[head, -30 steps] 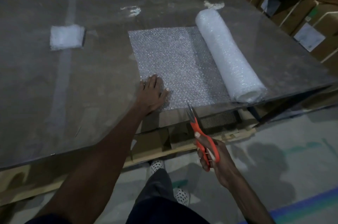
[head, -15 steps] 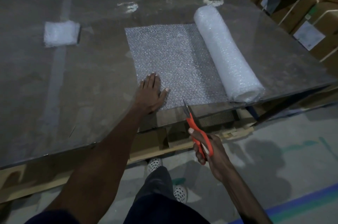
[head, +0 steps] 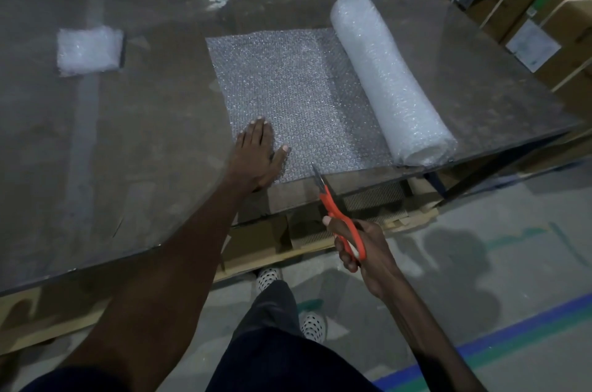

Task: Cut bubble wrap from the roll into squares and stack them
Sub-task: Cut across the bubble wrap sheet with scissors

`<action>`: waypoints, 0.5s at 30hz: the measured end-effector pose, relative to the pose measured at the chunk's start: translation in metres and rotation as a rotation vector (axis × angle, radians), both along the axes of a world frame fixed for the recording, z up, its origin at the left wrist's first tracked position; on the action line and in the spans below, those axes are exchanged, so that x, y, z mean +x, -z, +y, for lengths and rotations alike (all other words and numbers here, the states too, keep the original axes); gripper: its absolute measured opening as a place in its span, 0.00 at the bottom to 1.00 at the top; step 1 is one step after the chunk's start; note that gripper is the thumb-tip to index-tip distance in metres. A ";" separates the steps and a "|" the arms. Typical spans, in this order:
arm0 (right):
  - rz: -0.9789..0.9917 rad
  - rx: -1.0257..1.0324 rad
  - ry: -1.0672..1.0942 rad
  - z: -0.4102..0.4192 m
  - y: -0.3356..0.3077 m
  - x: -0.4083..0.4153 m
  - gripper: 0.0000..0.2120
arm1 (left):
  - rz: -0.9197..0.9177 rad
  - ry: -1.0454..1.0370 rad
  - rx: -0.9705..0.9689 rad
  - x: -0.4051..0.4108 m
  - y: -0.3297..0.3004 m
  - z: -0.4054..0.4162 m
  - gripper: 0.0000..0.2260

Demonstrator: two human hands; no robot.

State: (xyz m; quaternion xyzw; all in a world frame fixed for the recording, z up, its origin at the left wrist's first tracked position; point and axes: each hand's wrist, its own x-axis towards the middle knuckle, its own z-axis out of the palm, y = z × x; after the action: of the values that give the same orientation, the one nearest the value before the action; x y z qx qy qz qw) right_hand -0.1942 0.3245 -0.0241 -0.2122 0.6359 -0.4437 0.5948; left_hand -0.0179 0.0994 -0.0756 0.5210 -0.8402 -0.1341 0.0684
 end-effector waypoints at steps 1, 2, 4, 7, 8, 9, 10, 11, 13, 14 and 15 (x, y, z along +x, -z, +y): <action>0.002 0.000 0.006 0.000 0.000 0.000 0.24 | -0.005 0.001 0.004 0.000 0.000 0.000 0.37; 0.002 -0.002 0.011 -0.001 0.000 0.000 0.23 | -0.008 0.001 0.006 0.000 0.000 0.000 0.37; 0.001 -0.011 0.013 -0.001 0.001 0.001 0.20 | -0.012 -0.002 0.007 -0.001 -0.001 0.000 0.36; 0.006 -0.015 0.015 0.000 0.003 0.001 0.18 | -0.015 -0.003 0.006 0.000 -0.001 0.000 0.35; 0.006 -0.011 0.016 0.000 0.004 0.001 0.18 | -0.016 -0.005 0.004 0.000 -0.001 0.000 0.35; 0.003 -0.006 0.018 0.000 0.004 0.001 0.18 | -0.018 -0.007 0.003 0.000 -0.001 0.000 0.34; -0.001 -0.003 0.025 -0.001 0.004 0.002 0.20 | -0.020 -0.007 0.003 -0.001 -0.002 0.000 0.34; -0.002 0.000 0.034 -0.002 0.004 0.002 0.22 | -0.021 -0.006 0.003 -0.001 -0.002 0.000 0.34; 0.007 0.012 0.053 -0.006 0.002 0.003 0.24 | -0.022 -0.004 0.002 -0.001 -0.003 0.001 0.34; 0.013 0.018 0.058 -0.008 0.001 0.003 0.23 | -0.024 -0.005 0.004 -0.001 -0.004 0.001 0.34; 0.015 0.022 0.060 -0.011 0.000 0.004 0.21 | -0.027 -0.008 0.007 -0.001 -0.004 0.002 0.34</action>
State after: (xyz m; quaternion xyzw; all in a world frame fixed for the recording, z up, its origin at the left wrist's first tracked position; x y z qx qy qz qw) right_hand -0.1903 0.3136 -0.0240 -0.1897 0.6514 -0.4528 0.5786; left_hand -0.0192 0.1009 -0.0713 0.5262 -0.8386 -0.1297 0.0559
